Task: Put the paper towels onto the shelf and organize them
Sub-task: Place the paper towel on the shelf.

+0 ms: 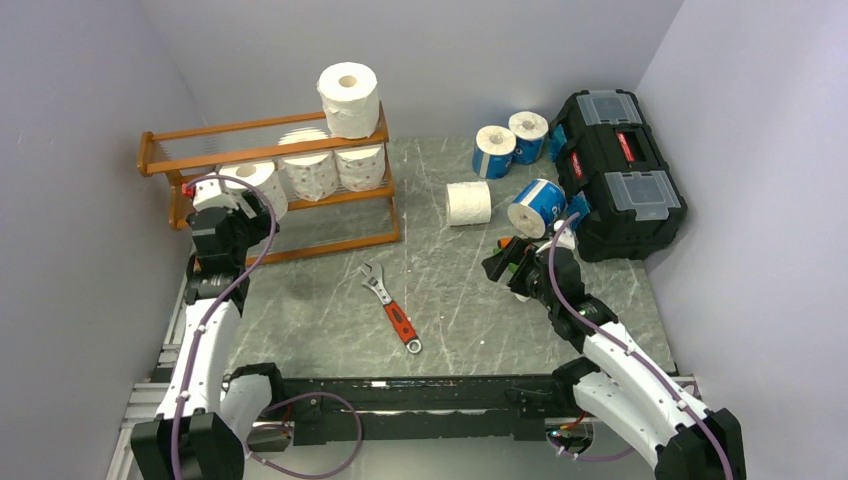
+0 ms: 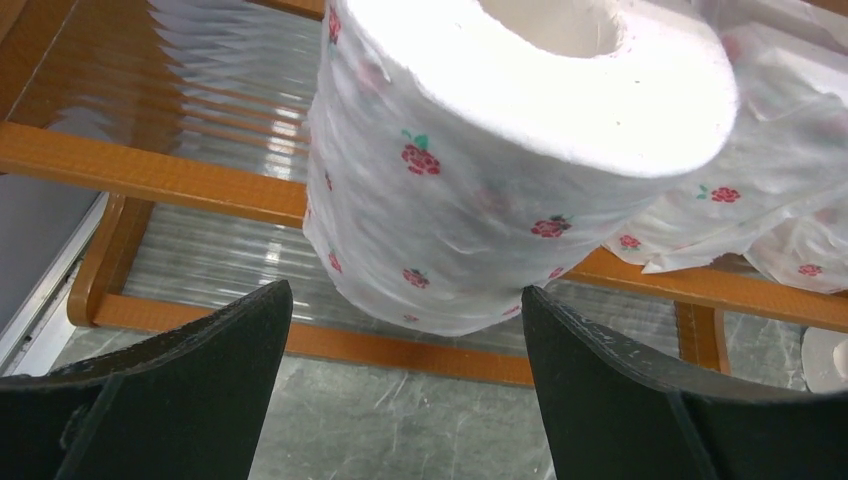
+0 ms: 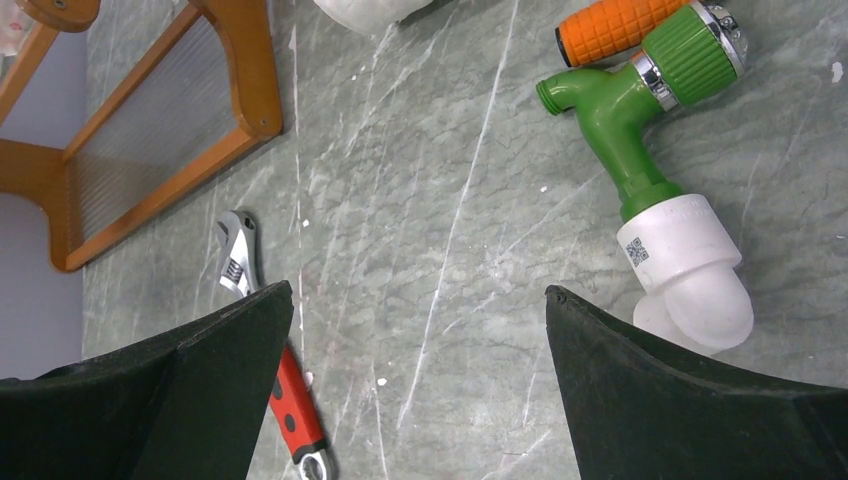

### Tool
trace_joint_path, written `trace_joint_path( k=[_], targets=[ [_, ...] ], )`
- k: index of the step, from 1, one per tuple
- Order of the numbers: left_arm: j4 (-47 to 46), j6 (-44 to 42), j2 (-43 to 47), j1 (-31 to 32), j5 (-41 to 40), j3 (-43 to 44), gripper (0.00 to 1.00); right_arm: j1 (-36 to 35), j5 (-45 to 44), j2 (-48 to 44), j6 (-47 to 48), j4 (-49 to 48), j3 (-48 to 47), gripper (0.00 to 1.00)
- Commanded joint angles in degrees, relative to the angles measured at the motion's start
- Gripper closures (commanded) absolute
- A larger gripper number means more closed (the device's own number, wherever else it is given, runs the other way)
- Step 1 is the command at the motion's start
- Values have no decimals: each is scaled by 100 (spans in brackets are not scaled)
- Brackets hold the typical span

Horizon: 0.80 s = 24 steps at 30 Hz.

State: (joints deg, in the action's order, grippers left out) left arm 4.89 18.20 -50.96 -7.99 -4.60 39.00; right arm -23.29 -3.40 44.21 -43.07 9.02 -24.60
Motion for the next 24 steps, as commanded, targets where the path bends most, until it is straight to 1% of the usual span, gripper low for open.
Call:
trace_joint_path(
  k=[1,11,24],
  targets=[
    [-684,49,-68,8,-45,-9,10,21,-64,-92,26,-190,34,1],
    [-797,117,-482,12,-75,198,13,25,-125,-120,28,-163,61,1],
    [-1001,345,-792,8,74,335,17,26,-148,-49,24,-199,62,1]
  ],
)
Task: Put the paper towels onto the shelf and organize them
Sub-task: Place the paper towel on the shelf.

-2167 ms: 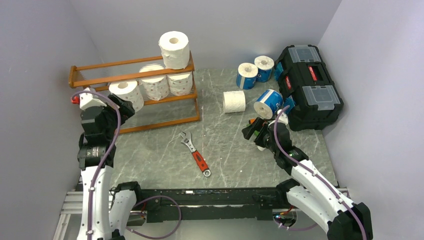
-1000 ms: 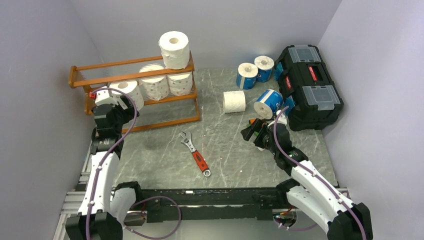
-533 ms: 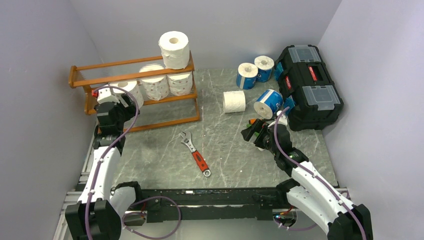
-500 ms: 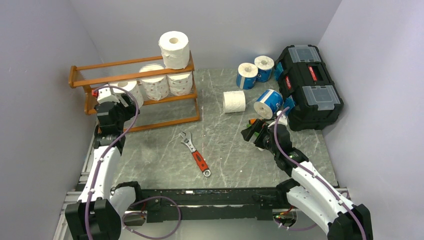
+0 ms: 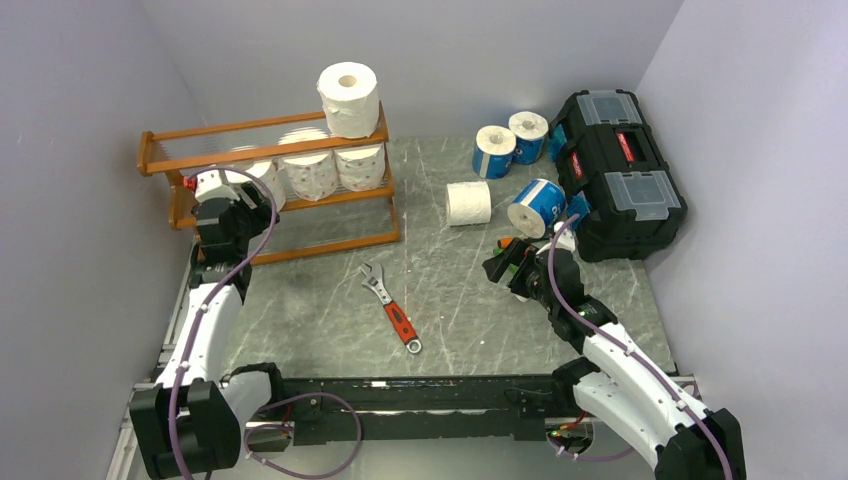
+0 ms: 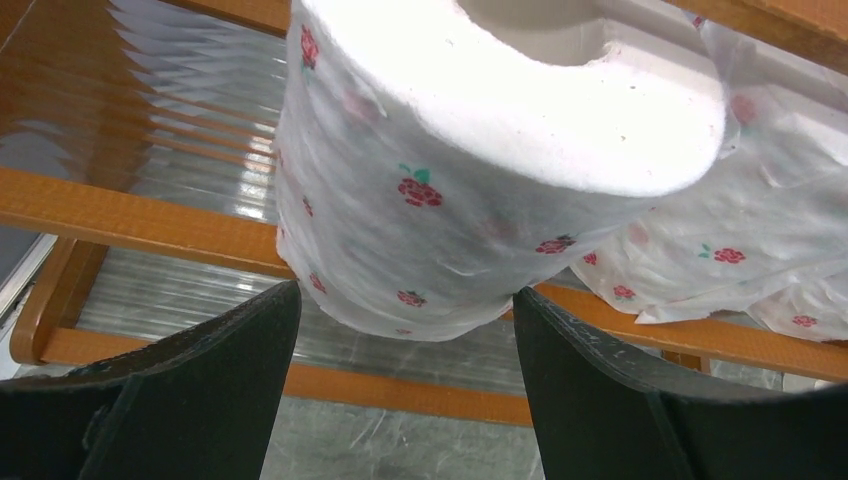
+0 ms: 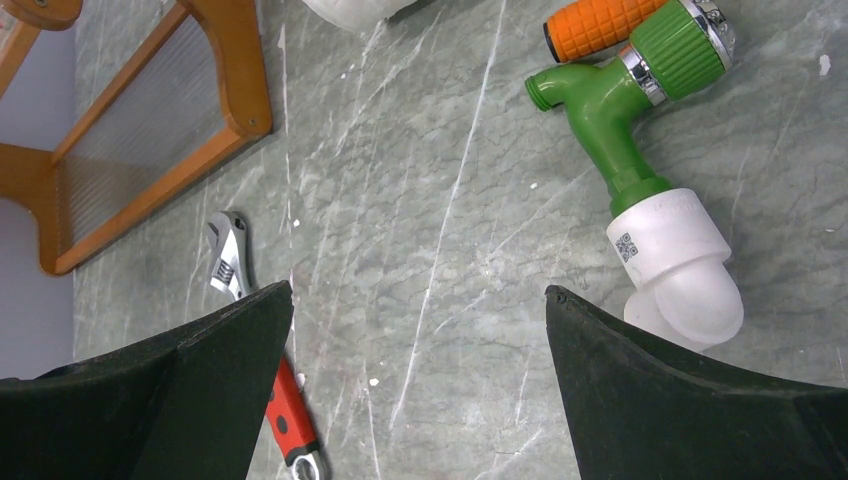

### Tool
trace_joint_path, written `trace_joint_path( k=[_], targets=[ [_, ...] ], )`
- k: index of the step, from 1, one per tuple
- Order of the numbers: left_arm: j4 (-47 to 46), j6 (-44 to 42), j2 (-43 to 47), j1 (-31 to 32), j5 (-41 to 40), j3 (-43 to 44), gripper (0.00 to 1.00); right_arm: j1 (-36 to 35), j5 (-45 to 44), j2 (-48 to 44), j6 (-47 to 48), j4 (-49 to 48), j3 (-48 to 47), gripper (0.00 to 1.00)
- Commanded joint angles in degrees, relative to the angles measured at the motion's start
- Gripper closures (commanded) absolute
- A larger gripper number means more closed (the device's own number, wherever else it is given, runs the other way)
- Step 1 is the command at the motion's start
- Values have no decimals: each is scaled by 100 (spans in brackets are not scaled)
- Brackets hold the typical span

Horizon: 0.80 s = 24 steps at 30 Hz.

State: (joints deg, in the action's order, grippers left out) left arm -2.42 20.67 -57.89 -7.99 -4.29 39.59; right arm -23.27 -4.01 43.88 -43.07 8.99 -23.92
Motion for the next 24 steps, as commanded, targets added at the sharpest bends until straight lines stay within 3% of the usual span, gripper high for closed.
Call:
trace_joint_path(
  k=[1,24],
  targets=[
    [-295,116,-131,8,57,285,18,24,-91,-13,26,-196,-5,1],
    [-884,302,-622,8,331,314,21,23,-82,217,18,-281,-32,1]
  ],
)
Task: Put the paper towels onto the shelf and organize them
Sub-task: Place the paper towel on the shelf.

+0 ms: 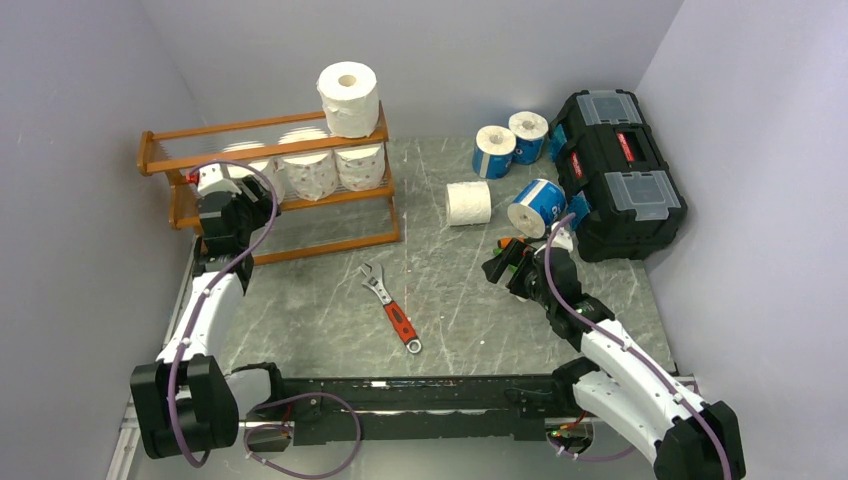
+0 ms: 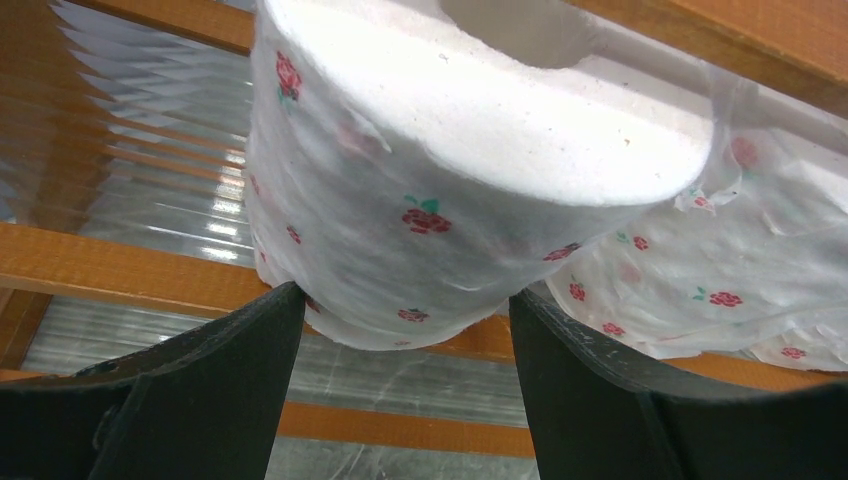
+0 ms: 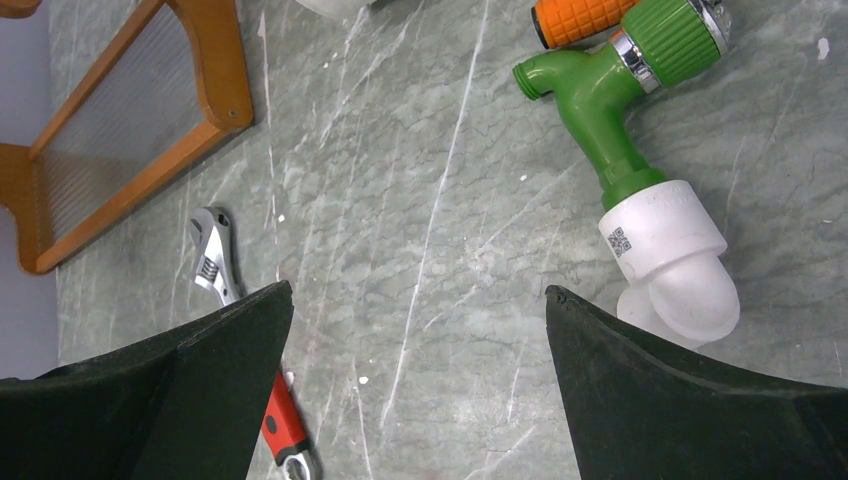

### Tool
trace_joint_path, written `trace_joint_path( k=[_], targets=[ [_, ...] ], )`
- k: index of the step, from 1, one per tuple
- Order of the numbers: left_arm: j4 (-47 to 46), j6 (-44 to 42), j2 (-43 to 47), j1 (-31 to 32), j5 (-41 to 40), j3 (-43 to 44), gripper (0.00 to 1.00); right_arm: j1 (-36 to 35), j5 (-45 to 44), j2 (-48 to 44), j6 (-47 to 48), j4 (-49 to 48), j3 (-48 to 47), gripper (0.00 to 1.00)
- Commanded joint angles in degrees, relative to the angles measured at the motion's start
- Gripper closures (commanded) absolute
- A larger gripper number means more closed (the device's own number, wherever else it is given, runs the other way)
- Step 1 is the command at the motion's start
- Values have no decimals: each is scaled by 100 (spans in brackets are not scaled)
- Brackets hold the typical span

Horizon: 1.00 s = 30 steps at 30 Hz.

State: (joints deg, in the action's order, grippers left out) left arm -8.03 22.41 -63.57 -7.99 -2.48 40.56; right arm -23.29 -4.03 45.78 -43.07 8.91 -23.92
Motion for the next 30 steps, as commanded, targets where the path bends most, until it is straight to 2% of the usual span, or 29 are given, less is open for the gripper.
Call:
trace_joint_path(
  k=[1,16,30],
  targets=[
    [-342,131,-60,12,144,216,21,24,-80,44,18,-275,-32,1],
    [-697,144,-302,21,379,170,21,26,-63,81,27,-283,-42,1],
    [-529,-15,-267,226,359,217,20,27,-53,37,27,-250,-46,1]
  ],
)
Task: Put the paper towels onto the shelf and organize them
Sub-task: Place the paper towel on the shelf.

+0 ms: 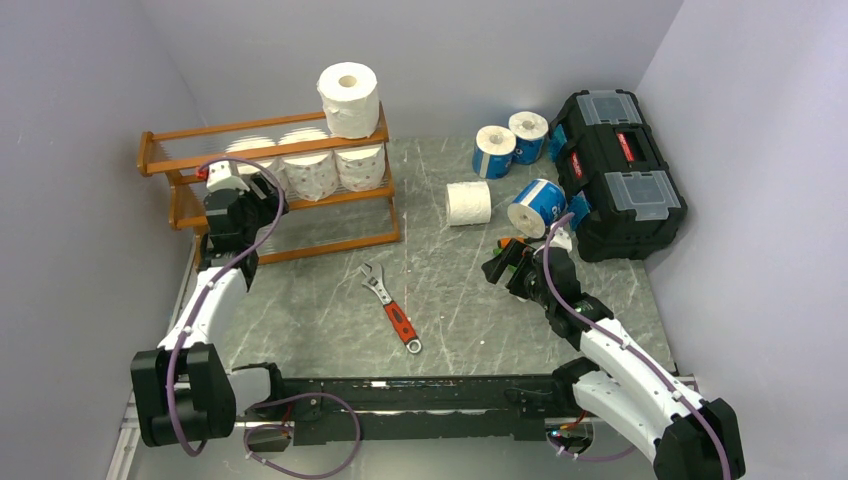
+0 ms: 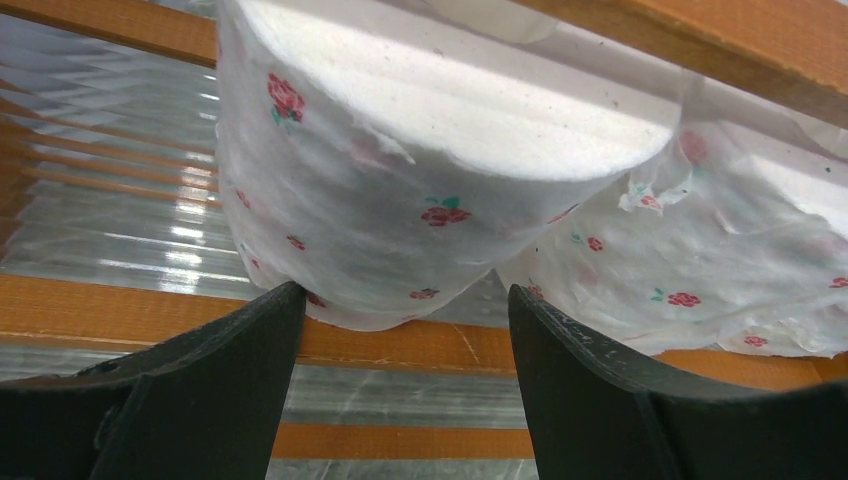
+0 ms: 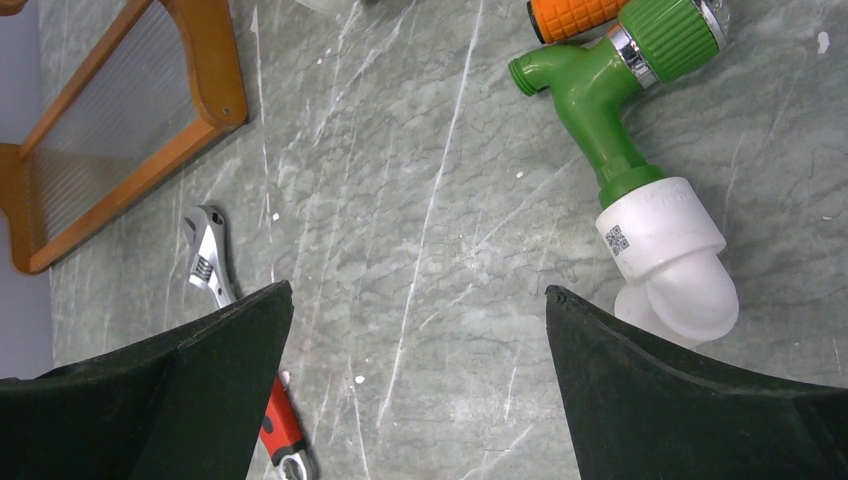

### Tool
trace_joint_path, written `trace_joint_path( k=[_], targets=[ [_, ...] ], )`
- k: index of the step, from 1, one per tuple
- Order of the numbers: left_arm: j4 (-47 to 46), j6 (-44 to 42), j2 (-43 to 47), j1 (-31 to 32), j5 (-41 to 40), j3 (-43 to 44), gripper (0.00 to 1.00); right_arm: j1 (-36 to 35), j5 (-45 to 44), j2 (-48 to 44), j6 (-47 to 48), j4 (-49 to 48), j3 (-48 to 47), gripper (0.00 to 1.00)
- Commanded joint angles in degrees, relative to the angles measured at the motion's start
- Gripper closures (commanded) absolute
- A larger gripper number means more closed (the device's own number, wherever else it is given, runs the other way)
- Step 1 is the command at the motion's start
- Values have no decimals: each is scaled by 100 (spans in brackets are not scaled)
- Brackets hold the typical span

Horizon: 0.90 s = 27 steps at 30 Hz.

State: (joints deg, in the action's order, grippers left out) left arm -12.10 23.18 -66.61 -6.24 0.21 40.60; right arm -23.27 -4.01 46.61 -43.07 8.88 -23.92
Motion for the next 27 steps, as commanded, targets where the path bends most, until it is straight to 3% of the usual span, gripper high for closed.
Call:
trace_joint_path(
  k=[1,14,21,27],
  targets=[
    [-99,-94,53,53,70,212,20,24,-54,-51,27,-251,-51,1],
    [630,3,523,53,-614,282,11,24,-72,-142,42,-192,-68,1],
    [2169,472,1484,53,-1944,466,1,24,-76,-187,53,-155,-60,1],
    [4182,1427,1805,78,-2795,1397,1,24,97,-8,40,-240,-62,1]
  ],
)
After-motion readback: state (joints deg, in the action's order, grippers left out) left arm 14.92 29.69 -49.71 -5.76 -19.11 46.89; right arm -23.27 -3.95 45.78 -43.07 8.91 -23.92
